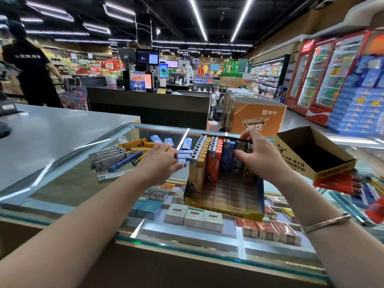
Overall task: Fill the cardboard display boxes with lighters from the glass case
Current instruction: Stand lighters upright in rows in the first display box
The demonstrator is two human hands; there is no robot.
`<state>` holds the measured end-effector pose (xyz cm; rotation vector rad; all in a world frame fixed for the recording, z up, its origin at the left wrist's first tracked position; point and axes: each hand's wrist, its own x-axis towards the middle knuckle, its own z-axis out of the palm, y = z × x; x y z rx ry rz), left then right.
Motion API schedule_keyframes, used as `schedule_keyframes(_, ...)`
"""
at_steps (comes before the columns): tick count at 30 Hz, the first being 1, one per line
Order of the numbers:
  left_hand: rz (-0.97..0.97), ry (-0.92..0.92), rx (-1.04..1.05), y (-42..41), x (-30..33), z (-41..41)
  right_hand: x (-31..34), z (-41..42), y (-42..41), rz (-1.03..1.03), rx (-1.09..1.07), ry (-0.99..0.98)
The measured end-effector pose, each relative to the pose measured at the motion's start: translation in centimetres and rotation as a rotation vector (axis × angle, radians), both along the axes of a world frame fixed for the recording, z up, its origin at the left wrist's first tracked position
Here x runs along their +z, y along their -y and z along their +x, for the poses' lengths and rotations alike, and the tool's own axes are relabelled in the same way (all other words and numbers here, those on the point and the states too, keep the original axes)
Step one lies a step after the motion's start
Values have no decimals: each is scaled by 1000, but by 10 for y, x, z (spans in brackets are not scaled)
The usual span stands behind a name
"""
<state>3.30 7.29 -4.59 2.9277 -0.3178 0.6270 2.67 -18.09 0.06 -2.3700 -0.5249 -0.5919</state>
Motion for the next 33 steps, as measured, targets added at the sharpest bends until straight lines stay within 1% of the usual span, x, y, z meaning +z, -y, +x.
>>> schedule_keyframes(3, -77, -53, -19, 0, -1, 2, 0, -1, 0, 4, 2, -5)
schedule_keyframes(7, -74, 27, 12, -3, -2, 3, 0, -1, 0, -1, 0, -8)
schedule_keyframes(9, -115, 33, 41, -4, -1, 2, 0, 0, 0, 0, 1, -10)
schedule_keyframes(12, -144, -35, 96, -2, 2, 1, 0, -1, 0, 3, 1, -12)
schedule_keyframes(15, -142, -157, 166, 1, 6, 0, 0, -1, -1, 0, -3, -16)
schedule_keyframes(18, -235, -238, 200, 2, 9, 0, 1, -2, -1, 9, 2, -19)
schedule_keyframes(26, -331, -191, 168, 2, 10, -7, 3, -4, -1, 7, 2, -30)
schedule_keyframes(30, -353, -259, 139, 5, 16, -10, 3, -3, 0, 6, -3, -37)
schedule_keyframes(31, -342, -264, 135, 6, 17, -11, 2, -2, 0, 5, -2, -38)
schedule_keyframes(33, -261, -239, 141, 10, 17, -11, 1, -1, 0, 2, -2, -37)
